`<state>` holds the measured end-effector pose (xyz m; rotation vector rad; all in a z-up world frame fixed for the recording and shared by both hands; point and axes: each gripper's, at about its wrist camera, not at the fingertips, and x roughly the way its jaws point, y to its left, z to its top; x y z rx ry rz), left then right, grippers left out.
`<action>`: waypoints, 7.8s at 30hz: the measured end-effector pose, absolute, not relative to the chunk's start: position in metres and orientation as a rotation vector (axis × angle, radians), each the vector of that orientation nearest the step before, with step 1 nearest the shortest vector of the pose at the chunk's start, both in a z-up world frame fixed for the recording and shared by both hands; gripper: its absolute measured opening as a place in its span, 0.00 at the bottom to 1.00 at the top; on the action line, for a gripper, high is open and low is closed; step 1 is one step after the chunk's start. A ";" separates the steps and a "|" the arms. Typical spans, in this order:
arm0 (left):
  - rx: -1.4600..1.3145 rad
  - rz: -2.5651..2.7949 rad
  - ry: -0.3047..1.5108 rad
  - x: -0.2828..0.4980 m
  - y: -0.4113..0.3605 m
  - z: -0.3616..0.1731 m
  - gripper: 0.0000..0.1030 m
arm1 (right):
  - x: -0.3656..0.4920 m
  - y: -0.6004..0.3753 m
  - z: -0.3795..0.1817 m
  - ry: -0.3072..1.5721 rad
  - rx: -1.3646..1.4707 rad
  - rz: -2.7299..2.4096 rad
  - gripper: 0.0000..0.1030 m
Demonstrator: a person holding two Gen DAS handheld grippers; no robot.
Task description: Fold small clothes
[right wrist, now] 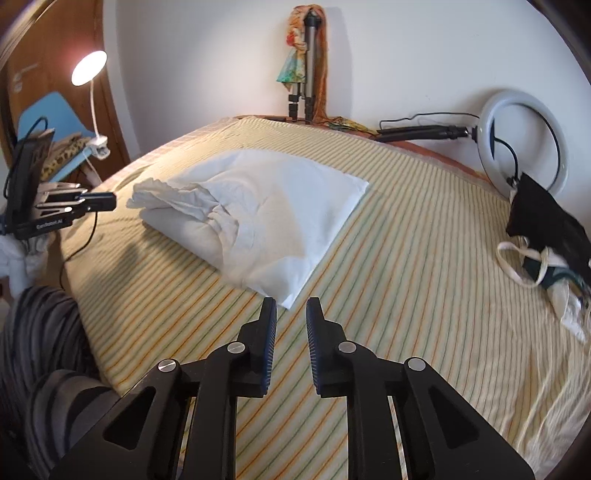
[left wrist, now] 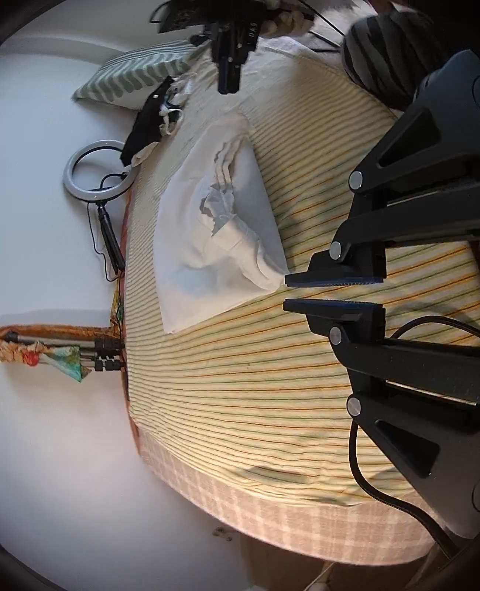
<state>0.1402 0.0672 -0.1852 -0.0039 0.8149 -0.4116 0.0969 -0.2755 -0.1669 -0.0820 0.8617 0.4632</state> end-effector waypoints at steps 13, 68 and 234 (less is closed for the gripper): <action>-0.552 -0.411 1.052 0.201 0.092 -0.212 0.35 | 0.128 -0.302 -0.192 1.063 0.461 0.452 0.31; 0.048 -0.473 0.992 0.228 -0.022 -0.209 0.03 | 0.195 -0.225 -0.210 1.089 0.110 0.610 0.07; -0.205 -0.875 0.879 0.385 -0.385 -0.079 0.03 | 0.232 -0.574 -0.070 0.786 0.059 -0.050 0.07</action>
